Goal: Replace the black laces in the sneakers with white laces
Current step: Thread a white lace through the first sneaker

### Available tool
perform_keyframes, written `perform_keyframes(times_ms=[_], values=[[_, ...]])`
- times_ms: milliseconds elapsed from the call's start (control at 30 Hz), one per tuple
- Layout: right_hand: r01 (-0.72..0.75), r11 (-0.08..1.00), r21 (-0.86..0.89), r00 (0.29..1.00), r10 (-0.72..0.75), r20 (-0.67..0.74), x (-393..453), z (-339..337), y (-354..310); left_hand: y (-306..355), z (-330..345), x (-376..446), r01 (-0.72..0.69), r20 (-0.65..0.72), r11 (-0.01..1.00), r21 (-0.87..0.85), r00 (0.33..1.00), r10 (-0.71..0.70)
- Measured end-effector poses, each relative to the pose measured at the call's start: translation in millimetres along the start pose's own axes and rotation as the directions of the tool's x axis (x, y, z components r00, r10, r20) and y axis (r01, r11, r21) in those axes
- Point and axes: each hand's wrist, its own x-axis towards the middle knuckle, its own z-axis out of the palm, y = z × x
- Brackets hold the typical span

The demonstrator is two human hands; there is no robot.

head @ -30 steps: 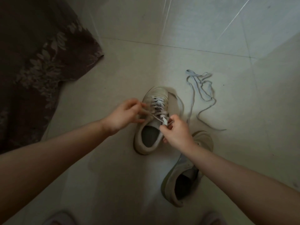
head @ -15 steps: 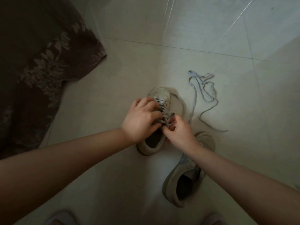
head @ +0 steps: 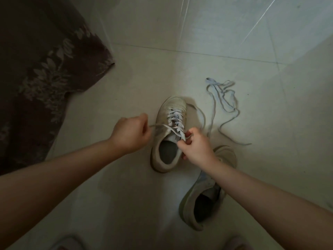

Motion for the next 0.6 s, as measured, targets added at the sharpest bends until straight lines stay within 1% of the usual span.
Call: perform_keyframes(times_ms=[100, 167, 200, 300, 333, 367, 433, 467, 533, 600], values=[[-0.009, 1.000, 0.014, 1.000, 0.009, -0.004, 0.0, 0.5, 0.3, 17.4, 10.4, -5.2, -0.105, 0.072, 0.991, -0.087, 0.991, 0.111], [-0.011, 1.000, 0.007, 1.000, 0.011, -0.003, 0.1, 0.0, 0.7, 22.6, 15.7, 0.2, -0.126, 0.084, 0.986, -0.106, 0.987, 0.135], [-0.012, 1.000, 0.003, 1.000, 0.012, -0.001, 0.6, -0.5, 1.4, 24.3, 16.5, 2.0, -0.151, 0.054, 0.983, -0.105, 0.986, 0.157], [-0.026, 0.999, 0.018, 1.000, 0.026, 0.006, 1.7, -1.8, -0.7, 24.8, 12.4, 0.6, -0.252, -0.099, 0.965, -0.077, 0.965, 0.244], [-0.037, 0.999, 0.035, 0.999, 0.037, 0.011, 2.0, -2.1, -2.0, 22.9, 11.7, -2.4, -0.237, -0.140, 0.967, -0.094, 0.965, 0.223], [-0.054, 0.997, 0.056, 0.998, 0.052, 0.024, 1.6, -3.1, -3.9, 20.9, 12.2, -5.2, -0.191, -0.151, 0.973, -0.130, 0.974, 0.171], [-0.082, 0.990, 0.115, 0.995, 0.074, 0.070, 0.9, -6.2, -6.1, 16.9, 17.4, -8.5, -0.098, -0.104, 0.970, -0.223, 0.992, 0.077], [-0.078, 0.988, 0.132, 0.992, 0.064, 0.106, 0.4, -8.4, -5.2, 15.3, 20.9, -8.9, -0.099, -0.069, 0.960, -0.262, 0.994, 0.084], [-0.039, 0.992, 0.119, 0.983, 0.017, 0.184, -1.2, -16.3, -2.2, 13.2, 24.6, -10.2, -0.162, -0.011, 0.928, -0.336, 0.986, 0.168], [-0.006, 0.993, 0.118, 0.975, -0.021, 0.221, 0.1, -25.4, -0.5, 13.2, 27.1, -14.1, -0.223, 0.002, 0.902, -0.370, 0.971, 0.241]])
